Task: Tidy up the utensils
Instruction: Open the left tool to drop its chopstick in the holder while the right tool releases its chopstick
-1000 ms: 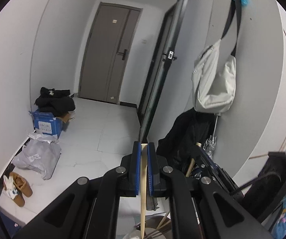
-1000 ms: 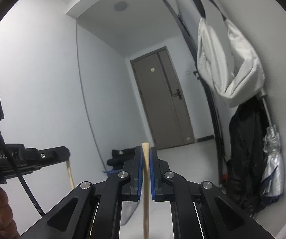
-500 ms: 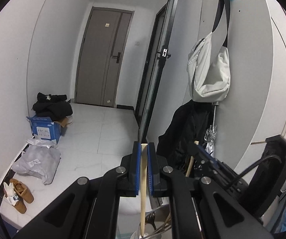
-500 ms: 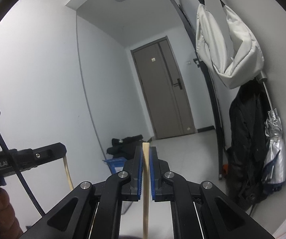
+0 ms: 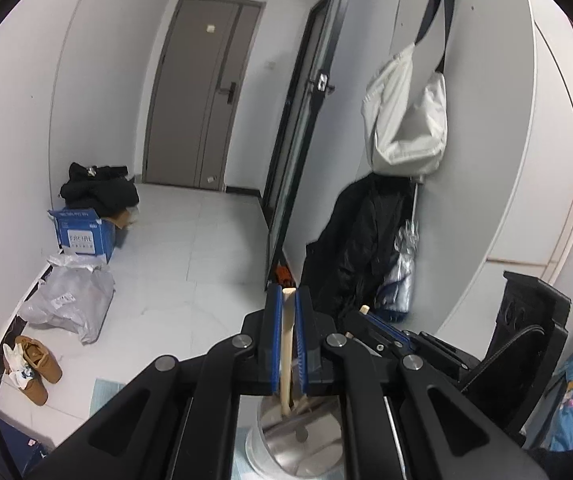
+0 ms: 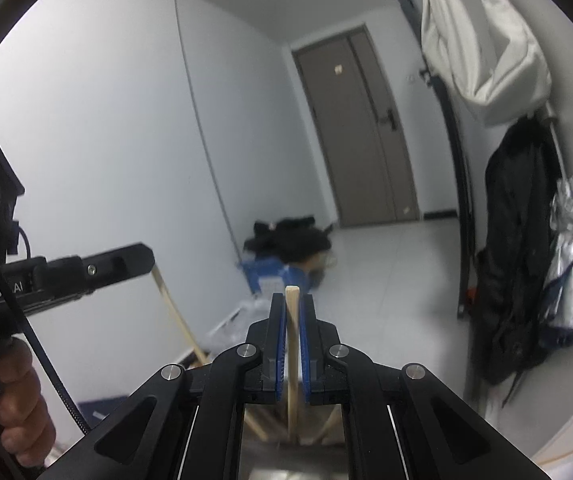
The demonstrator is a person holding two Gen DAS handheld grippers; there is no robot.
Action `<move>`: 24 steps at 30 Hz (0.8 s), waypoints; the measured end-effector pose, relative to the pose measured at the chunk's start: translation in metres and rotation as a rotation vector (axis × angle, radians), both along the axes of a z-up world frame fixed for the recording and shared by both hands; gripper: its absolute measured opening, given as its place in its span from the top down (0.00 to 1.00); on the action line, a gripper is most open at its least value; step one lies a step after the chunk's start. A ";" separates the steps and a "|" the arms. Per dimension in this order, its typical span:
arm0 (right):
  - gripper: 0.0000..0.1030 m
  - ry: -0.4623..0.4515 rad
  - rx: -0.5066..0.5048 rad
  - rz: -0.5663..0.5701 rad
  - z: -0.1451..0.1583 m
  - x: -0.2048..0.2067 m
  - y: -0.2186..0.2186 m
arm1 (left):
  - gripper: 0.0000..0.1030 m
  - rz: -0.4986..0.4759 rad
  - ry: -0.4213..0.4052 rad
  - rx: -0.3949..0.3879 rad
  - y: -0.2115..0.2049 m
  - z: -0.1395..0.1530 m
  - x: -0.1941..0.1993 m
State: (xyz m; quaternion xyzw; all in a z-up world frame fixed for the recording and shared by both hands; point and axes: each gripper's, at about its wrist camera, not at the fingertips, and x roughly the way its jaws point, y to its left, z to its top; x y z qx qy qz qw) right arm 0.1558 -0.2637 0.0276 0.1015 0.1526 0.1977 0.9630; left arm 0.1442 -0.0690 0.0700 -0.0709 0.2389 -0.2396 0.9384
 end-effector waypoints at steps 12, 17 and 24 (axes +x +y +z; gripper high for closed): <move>0.77 0.149 -0.011 0.043 -0.007 -0.009 -0.008 | 0.72 0.050 0.148 0.045 0.010 -0.012 -0.009; 0.59 0.139 -0.009 0.004 0.001 -0.039 -0.020 | 0.36 0.160 0.132 0.013 0.031 -0.002 -0.031; 0.44 0.101 -0.034 -0.037 0.009 -0.085 -0.026 | 0.22 0.264 0.106 0.033 0.040 0.004 -0.064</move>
